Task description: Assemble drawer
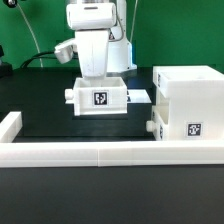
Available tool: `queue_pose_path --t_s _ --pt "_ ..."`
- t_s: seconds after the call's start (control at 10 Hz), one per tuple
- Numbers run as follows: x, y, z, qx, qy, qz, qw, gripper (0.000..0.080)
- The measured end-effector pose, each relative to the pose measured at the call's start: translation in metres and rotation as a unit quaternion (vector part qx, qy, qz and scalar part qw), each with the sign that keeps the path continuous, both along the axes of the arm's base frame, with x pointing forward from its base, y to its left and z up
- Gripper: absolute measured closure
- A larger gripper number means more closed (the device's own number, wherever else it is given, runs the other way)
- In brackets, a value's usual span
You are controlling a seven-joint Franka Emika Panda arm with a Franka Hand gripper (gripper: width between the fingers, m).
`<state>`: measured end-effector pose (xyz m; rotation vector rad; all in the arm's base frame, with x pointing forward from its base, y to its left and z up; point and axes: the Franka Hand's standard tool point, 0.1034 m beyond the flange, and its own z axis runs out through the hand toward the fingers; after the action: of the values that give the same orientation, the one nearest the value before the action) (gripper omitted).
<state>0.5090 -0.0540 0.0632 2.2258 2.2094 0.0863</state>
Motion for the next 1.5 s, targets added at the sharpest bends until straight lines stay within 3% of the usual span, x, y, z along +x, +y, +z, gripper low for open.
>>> queue_pose_path --t_s 0.6,1.1,1.5 --pt "0.011 0.045 -0.004 0.007 0.002 -0.043 0.999 0.0758" --pt "0.01 0.047 -0.006 0.007 0.004 -0.041 0.999 0.0758" --pt "0.022 0.068 -0.008 -0.001 0.023 -0.03 0.999 0.0758"
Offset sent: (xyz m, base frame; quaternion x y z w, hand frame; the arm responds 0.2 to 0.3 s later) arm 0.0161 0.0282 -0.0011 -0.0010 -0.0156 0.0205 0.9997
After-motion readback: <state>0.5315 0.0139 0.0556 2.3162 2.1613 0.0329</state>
